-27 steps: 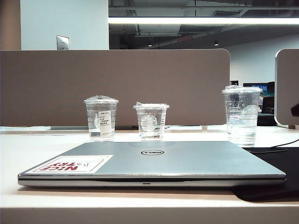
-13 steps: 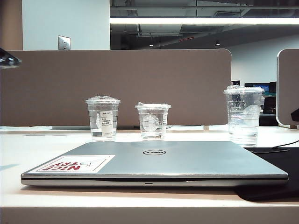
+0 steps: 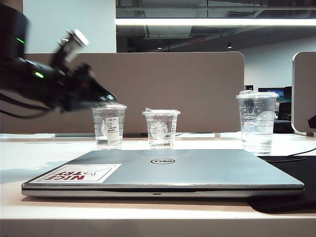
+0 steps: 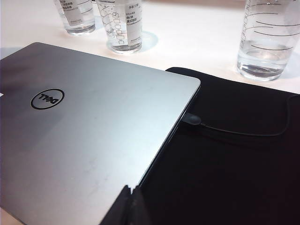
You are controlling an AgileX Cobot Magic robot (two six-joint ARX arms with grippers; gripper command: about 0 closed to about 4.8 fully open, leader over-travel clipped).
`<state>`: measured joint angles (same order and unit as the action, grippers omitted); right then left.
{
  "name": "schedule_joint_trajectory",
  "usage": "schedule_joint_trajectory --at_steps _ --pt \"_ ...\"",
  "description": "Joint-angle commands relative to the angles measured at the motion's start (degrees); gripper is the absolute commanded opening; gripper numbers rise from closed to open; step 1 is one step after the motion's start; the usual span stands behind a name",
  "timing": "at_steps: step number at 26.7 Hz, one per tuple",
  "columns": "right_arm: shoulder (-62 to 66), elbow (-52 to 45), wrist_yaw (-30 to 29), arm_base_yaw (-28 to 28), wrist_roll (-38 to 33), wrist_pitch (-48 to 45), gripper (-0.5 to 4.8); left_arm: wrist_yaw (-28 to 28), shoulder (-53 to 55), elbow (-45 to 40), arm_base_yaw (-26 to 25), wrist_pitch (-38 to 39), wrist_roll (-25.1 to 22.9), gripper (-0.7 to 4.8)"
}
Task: Pick up the coffee cup on the middle and place it on the left side of the laptop.
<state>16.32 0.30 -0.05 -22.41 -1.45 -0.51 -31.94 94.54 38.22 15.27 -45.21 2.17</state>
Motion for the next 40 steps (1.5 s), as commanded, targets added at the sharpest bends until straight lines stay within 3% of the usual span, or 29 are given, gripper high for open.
schedule_joint_trajectory --at_steps 1,3,7,16,19,24,30,40 --pt "-0.04 -0.22 0.09 -0.04 -0.02 -1.03 -0.05 4.24 4.79 3.37 1.51 -0.74 -0.26 3.43" --pt "-0.04 -0.22 0.11 -0.04 -0.02 -1.01 -0.05 5.68 7.63 5.22 2.21 -0.72 -0.26 4.12" --pt "-0.04 -0.22 0.02 -0.04 -0.02 -1.01 -0.05 5.81 11.26 7.65 2.21 -0.76 -0.24 4.79" --pt "-0.04 -0.22 0.07 -0.07 -0.02 -1.01 -0.05 6.05 15.78 13.88 3.50 -0.72 -0.48 4.79" --pt "-0.04 -0.22 0.09 -0.07 -0.02 -1.01 -0.05 6.32 16.33 15.17 4.96 -0.63 -3.45 4.79" --pt "-0.04 -0.22 0.09 -0.04 -0.02 -1.01 -0.05 13.99 18.82 17.62 9.07 -0.28 -8.17 4.79" --pt "-0.04 -0.22 0.11 -0.04 -0.02 -1.01 -0.05 17.86 22.64 22.80 10.01 3.61 -5.42 4.79" --pt "-0.04 -0.22 0.09 -0.04 -0.02 -1.01 -0.05 17.57 27.69 28.57 10.05 5.51 -2.80 4.79"
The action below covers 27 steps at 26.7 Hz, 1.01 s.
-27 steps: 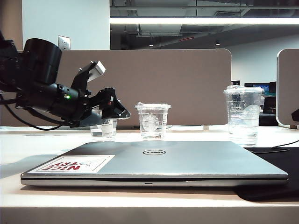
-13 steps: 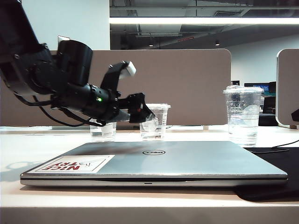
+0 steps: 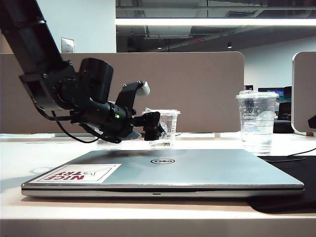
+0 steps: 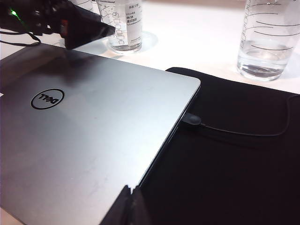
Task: Pick up the coffee cup on the middle and place it on the left side of the laptop.
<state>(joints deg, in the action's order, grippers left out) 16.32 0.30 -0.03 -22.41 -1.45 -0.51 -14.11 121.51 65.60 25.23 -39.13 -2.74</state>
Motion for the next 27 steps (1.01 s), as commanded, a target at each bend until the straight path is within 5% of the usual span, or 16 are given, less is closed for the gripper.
schedule_joint_trajectory --at_steps 1,11,27 --pt "-0.04 -0.22 0.09 -0.04 -0.02 -1.01 -0.05 -0.24 1.09 1.44 0.09 -0.66 2.67 4.79" --pt "-0.04 -0.22 0.07 -0.07 -0.02 -1.01 -0.05 -4.87 6.49 7.76 0.09 -0.74 8.17 4.79" --pt "-0.04 -0.22 0.09 -0.07 -0.02 -1.01 -0.05 -4.59 7.54 8.72 0.39 -2.08 8.07 4.79"
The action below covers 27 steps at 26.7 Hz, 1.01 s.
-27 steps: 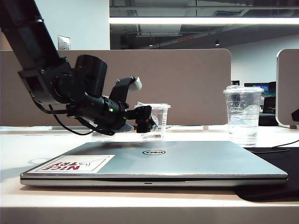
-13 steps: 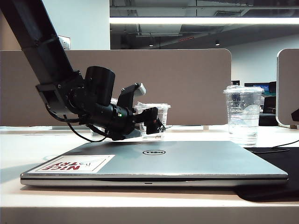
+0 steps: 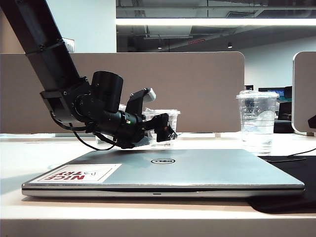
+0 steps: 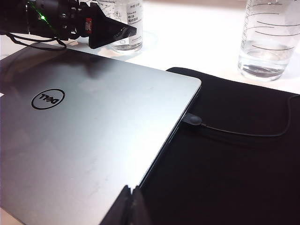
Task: Pick up the coffee cup on the middle and place it on the left side of the laptop.
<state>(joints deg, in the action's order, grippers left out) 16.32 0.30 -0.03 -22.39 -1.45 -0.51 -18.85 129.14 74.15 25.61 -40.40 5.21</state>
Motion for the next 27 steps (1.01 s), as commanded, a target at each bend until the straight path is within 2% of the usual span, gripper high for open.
schedule_joint_trajectory --at_steps 1,5,9,10,11,19,24,27 --pt "-0.04 -0.22 0.07 -0.09 -0.02 -1.01 -0.05 0.15 -0.09 0.17 0.02 -0.83 0.07 4.79" --pt "-0.04 -0.22 0.07 -0.09 -0.02 -1.01 -0.05 0.17 -0.09 0.17 0.02 -0.81 -0.26 4.79" --pt "-0.04 -0.22 0.07 -0.11 -0.02 -1.01 -0.05 0.17 -0.09 0.17 0.02 -0.83 -0.26 4.10" --pt "-0.04 -0.22 0.09 -0.11 -0.02 -1.01 -0.05 0.17 -0.09 0.17 0.02 -0.83 -0.26 3.83" --pt "-0.04 -0.22 0.07 -0.11 -0.02 -1.01 -0.05 0.17 -0.09 0.17 0.02 -0.83 -0.26 3.34" --pt "-0.04 -0.22 0.07 -0.11 -0.02 -1.01 -0.05 -0.07 -0.15 0.17 0.02 -1.07 -0.31 3.35" --pt "-0.04 -0.22 0.07 -0.09 -0.02 -1.01 -0.05 -3.26 -1.20 0.15 0.04 -3.13 -0.98 3.35" --pt "-0.04 -0.22 0.07 -0.09 -0.02 -1.01 -0.05 -3.45 -2.97 0.00 0.04 -2.82 -3.72 3.40"
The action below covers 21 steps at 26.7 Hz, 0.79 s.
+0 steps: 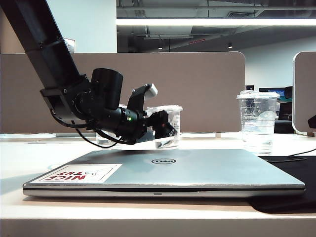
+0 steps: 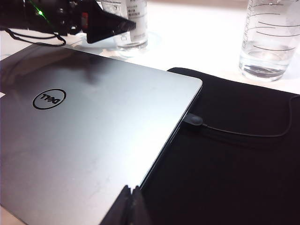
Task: Pick up the coffee cup on the middle and place it on the left side of the laptop.
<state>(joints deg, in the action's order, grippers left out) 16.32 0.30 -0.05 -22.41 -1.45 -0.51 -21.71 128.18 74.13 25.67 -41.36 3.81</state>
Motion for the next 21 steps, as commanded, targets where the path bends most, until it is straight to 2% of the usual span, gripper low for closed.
schedule_joint_trajectory --at_steps 1,7,10,13,16,21 --pt "-0.04 -0.22 0.11 -0.07 -0.02 -1.01 -0.05 -1.14 -2.89 0.02 -0.07 -1.79 -2.64 3.40" --pt "-0.09 -0.22 0.09 -0.07 -0.02 -1.01 -0.05 -1.70 -5.97 -0.13 -0.09 0.31 -3.21 3.40" --pt "-0.13 -0.22 0.11 -0.07 -0.02 -1.01 -0.05 -1.92 -8.83 -1.62 -0.20 4.48 -6.58 3.39" --pt "-0.15 -0.22 0.09 -0.07 -0.02 -1.01 -0.05 -1.86 -13.03 -6.36 -0.61 4.15 -8.35 3.39" --pt "-0.17 -0.22 0.11 -0.09 -0.02 -1.01 -0.05 -1.90 -15.72 -9.46 -1.05 3.43 -8.37 3.39" --pt "-0.46 -0.22 0.09 -0.07 -0.02 -0.98 -0.05 -1.11 -25.03 -19.45 -2.25 0.48 -8.28 3.39"
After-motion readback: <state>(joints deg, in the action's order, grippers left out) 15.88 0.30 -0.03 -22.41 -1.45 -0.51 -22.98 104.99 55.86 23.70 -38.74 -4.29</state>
